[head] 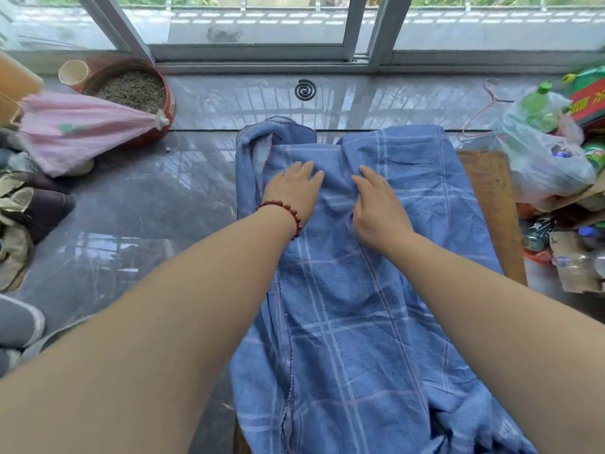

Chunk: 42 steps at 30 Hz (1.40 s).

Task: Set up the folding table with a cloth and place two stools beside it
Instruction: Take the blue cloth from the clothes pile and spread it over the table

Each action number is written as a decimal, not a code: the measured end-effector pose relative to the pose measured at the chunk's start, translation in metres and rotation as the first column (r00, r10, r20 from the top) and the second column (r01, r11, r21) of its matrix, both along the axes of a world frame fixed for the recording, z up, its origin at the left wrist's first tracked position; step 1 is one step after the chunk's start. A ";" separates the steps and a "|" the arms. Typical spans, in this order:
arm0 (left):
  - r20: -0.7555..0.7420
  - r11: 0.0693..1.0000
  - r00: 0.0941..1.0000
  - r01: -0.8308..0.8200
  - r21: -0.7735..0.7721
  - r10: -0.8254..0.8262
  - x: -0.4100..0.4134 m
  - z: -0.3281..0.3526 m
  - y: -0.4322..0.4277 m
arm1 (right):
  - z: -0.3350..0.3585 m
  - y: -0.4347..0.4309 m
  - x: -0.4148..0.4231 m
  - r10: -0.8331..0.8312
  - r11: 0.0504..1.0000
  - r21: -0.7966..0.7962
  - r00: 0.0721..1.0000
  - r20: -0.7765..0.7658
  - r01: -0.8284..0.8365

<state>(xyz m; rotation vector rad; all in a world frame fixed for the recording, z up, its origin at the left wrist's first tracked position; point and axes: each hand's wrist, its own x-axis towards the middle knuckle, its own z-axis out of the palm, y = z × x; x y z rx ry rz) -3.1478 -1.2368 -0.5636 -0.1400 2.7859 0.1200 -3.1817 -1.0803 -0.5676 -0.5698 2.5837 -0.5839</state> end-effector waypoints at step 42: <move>0.188 0.519 0.670 -0.695 0.497 0.718 -0.105 0.016 0.107 | 0.000 0.085 -0.066 -0.404 0.582 -0.353 0.638 0.656 0.732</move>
